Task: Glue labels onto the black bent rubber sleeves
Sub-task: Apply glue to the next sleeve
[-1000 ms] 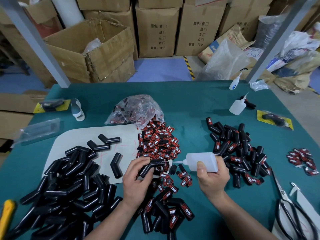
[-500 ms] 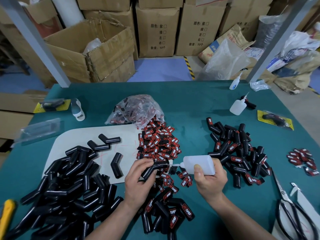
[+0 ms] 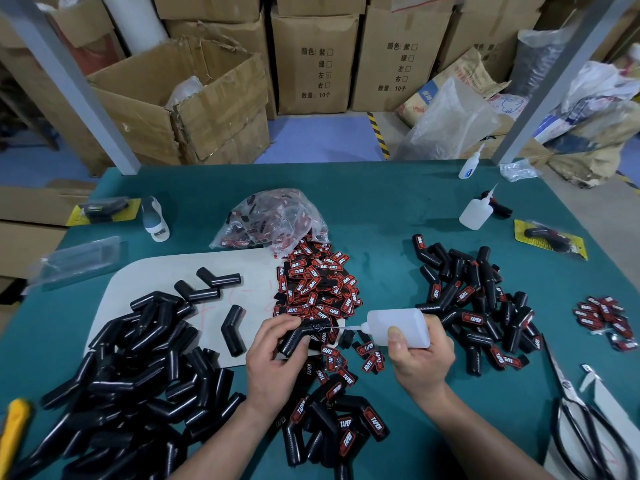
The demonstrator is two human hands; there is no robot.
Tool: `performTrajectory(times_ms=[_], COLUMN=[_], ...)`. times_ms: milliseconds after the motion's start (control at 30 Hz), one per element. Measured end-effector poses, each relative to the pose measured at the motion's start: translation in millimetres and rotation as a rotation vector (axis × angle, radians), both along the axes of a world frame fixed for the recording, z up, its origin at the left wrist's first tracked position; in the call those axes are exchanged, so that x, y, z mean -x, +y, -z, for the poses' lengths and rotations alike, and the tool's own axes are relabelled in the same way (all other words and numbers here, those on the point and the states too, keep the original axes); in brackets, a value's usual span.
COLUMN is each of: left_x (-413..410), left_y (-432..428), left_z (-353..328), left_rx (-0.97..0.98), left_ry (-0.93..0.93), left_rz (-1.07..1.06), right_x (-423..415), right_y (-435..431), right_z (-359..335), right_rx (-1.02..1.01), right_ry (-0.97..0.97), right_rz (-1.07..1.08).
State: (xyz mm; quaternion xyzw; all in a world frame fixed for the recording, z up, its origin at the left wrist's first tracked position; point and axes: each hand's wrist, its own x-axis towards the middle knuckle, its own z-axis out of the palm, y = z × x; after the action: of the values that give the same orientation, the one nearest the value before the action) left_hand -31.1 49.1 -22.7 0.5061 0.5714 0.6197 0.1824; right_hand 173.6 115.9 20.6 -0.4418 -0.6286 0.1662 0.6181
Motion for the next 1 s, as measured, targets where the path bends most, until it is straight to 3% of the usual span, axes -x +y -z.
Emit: performTrajectory(times_ms=[1000], left_x=[-0.6], left_y=[0.2], left_z=[0.3], left_rx=[-0.037], left_ry=[0.022], left_rz=[0.029], right_x=[0.1], right_y=[0.2], right_z=[-2.6], right_rx=[-0.028], right_ry=[-0.007], right_rz=[0.021])
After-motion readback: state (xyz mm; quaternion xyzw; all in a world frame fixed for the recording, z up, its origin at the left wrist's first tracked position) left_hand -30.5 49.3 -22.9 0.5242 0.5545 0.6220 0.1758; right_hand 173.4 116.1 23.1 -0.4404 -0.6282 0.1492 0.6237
